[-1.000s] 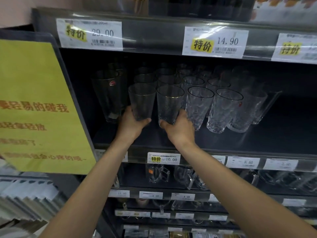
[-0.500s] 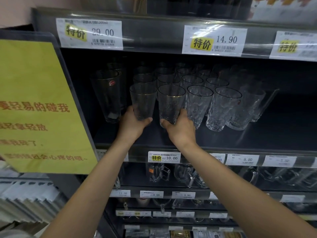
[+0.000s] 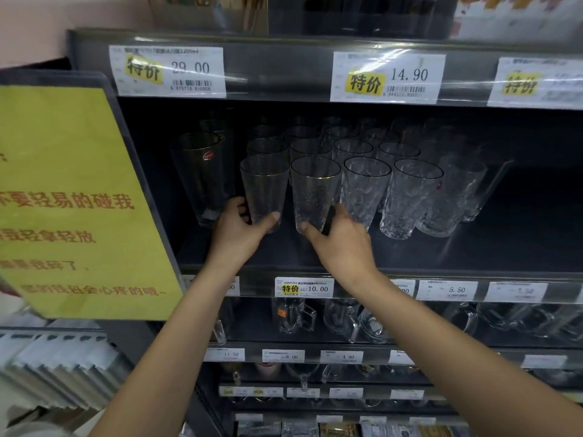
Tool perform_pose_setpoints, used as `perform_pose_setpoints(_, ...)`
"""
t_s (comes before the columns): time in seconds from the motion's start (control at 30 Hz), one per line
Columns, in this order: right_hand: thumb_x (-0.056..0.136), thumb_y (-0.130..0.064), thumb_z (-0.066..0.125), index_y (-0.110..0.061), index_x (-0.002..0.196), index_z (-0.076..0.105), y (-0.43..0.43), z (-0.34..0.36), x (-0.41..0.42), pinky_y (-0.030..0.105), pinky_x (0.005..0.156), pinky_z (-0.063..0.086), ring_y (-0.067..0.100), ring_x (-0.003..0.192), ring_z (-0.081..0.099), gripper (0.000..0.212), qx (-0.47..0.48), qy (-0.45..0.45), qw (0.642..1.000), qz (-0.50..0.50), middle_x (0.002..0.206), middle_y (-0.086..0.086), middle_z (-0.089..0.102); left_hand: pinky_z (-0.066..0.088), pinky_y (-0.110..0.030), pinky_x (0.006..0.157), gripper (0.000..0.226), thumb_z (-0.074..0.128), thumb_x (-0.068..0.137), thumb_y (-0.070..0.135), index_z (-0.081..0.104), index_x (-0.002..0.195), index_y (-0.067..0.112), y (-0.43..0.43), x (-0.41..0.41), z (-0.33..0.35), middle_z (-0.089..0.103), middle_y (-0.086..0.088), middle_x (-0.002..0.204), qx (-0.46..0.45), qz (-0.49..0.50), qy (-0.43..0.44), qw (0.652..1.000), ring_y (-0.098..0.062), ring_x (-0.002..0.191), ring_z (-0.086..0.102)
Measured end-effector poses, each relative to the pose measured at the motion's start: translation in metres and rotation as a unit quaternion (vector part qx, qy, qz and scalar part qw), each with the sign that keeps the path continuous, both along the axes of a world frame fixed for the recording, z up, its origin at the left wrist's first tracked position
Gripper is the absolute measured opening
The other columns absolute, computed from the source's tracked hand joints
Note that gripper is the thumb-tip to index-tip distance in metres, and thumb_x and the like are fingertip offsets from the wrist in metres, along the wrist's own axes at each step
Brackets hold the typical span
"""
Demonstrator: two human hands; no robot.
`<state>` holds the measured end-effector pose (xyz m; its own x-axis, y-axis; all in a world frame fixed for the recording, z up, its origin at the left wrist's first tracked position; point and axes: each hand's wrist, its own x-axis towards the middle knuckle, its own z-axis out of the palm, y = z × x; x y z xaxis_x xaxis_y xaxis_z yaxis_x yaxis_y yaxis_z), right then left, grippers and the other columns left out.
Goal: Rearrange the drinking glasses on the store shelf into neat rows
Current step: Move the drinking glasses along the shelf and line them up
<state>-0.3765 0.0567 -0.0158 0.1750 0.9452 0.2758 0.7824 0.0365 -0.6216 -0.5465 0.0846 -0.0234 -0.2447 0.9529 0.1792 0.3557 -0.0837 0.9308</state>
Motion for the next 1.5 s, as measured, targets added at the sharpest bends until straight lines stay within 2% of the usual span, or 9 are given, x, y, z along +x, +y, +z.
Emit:
perform_pose_setpoints(0.07, 0.093, -0.057, 0.057, -0.009, 0.121, 0.059, -0.016, 0.005, 0.012, 0.038, 0.083, 0.052, 0.035, 0.099, 0.066, 0.055, 0.021, -0.043, 0.999, 0.018, 0.098, 0.012, 0.073, 0.043, -0.022, 0.084, 0.061, 0.072, 0.084, 0.043, 0.05, 0.134, 0.015, -0.011, -0.005, 0.003, 0.054, 0.008, 0.117, 0.002, 0.024, 0.002, 1.0, -0.01, 0.107, 0.057)
perform_pose_setpoints(0.17, 0.094, -0.052, 0.057, -0.015, 0.108, 0.07, -0.038, 0.015, 0.043, 0.037, 0.085, 0.055, 0.023, 0.089, 0.07, 0.042, 0.055, -0.004, 0.998, 0.032, 0.088, 0.001, 0.075, 0.041, -0.014, 0.07, 0.038, 0.066, 0.089, 0.044, 0.064, 0.112, 0.014, -0.023, -0.016, 0.007, 0.065, 0.004, 0.102, 0.033, 0.075, -0.005, 0.997, -0.012, 0.096, 0.062)
perform_pose_setpoints(0.3, 0.096, -0.041, 0.061, -0.021, 0.088, 0.07, -0.046, 0.024, 0.112, 0.036, 0.077, 0.056, 0.01, 0.075, 0.068, 0.024, 0.112, 0.105, 0.987, -0.046, 0.075, -0.009, 0.071, 0.051, -0.031, 0.078, 0.025, 0.064, 0.091, 0.042, 0.065, 0.091, 0.017, -0.036, -0.019, 0.01, 0.068, -0.002, 0.087, 0.051, 0.097, -0.001, 0.994, -0.023, 0.089, 0.066)
perform_pose_setpoints(0.47, 0.093, -0.046, 0.061, -0.02, 0.088, 0.069, -0.039, 0.023, 0.207, 0.04, 0.077, 0.058, 0.015, 0.077, 0.07, 0.028, 0.144, 0.157, 0.966, -0.148, 0.076, -0.004, 0.071, 0.054, -0.037, 0.081, 0.018, 0.067, 0.09, 0.036, 0.066, 0.081, 0.02, -0.051, 0.033, 0.025, 0.07, -0.004, 0.083, 0.061, 0.015, 0.008, 0.998, -0.024, 0.086, 0.068)
perform_pose_setpoints(0.73, 0.089, -0.044, 0.068, -0.02, 0.103, 0.065, -0.022, 0.024, 0.29, 0.021, 0.073, 0.047, 0.012, 0.088, 0.065, 0.028, 0.089, 0.171, 0.972, -0.134, 0.091, -0.007, 0.068, 0.046, -0.015, 0.069, 0.025, 0.073, 0.084, 0.041, 0.064, 0.098, 0.023, -0.051, 0.181, 0.034, 0.067, 0.011, 0.091, 0.049, -0.077, 0.023, 0.996, 0.002, 0.082, 0.063)
perform_pose_setpoints(0.87, 0.086, -0.042, 0.073, -0.017, 0.121, 0.059, -0.001, 0.021, 0.314, 0.024, 0.081, 0.045, 0.014, 0.097, 0.062, 0.045, 0.03, 0.188, 0.978, -0.088, 0.104, -0.004, 0.066, 0.048, -0.027, 0.078, 0.044, 0.073, 0.082, 0.045, 0.062, 0.113, 0.016, -0.042, 0.23, 0.02, 0.066, 0.006, 0.095, 0.017, -0.017, 0.067, 0.997, -0.012, 0.087, 0.064)
perform_pose_setpoints(0.97, 0.083, -0.044, 0.076, -0.018, 0.132, 0.052, 0.019, 0.016, 0.326, 0.024, 0.085, 0.042, 0.015, 0.104, 0.06, 0.06, -0.013, 0.204, 0.977, -0.058, 0.117, -0.001, 0.065, 0.039, -0.026, 0.071, 0.033, 0.072, 0.084, 0.042, 0.06, 0.102, 0.017, -0.044, 0.254, 0.012, 0.064, 0.006, 0.086, 0.035, 0.036, 0.118, 0.992, -0.017, 0.084, 0.061)
perform_pose_setpoints(1.1, 0.08, -0.042, 0.079, -0.019, 0.14, 0.044, 0.042, 0.005, 0.336, 0.03, 0.098, 0.047, 0.016, 0.114, 0.06, 0.074, -0.051, 0.218, 0.975, -0.008, 0.128, 0.0, 0.059, 0.047, -0.029, 0.077, 0.035, 0.071, 0.084, 0.043, 0.063, 0.106, 0.017, -0.044, 0.291, 0.004, 0.07, 0.005, 0.093, 0.048, 0.037, 0.162, 0.985, -0.02, 0.092, 0.067)
perform_pose_setpoints(1.5, 0.078, -0.03, 0.083, -0.014, 0.145, 0.039, 0.07, -0.014, 0.34, 0.035, 0.105, 0.046, 0.018, 0.118, 0.058, 0.082, -0.045, 0.236, 0.968, 0.069, 0.132, 0.005, 0.058, 0.051, -0.041, 0.079, 0.082, 0.07, 0.081, 0.055, 0.043, 0.136, 0.0, -0.023, 0.353, 0.003, 0.068, -0.02, 0.112, -0.007, 0.092, 0.279, 0.956, -0.039, 0.107, 0.063)
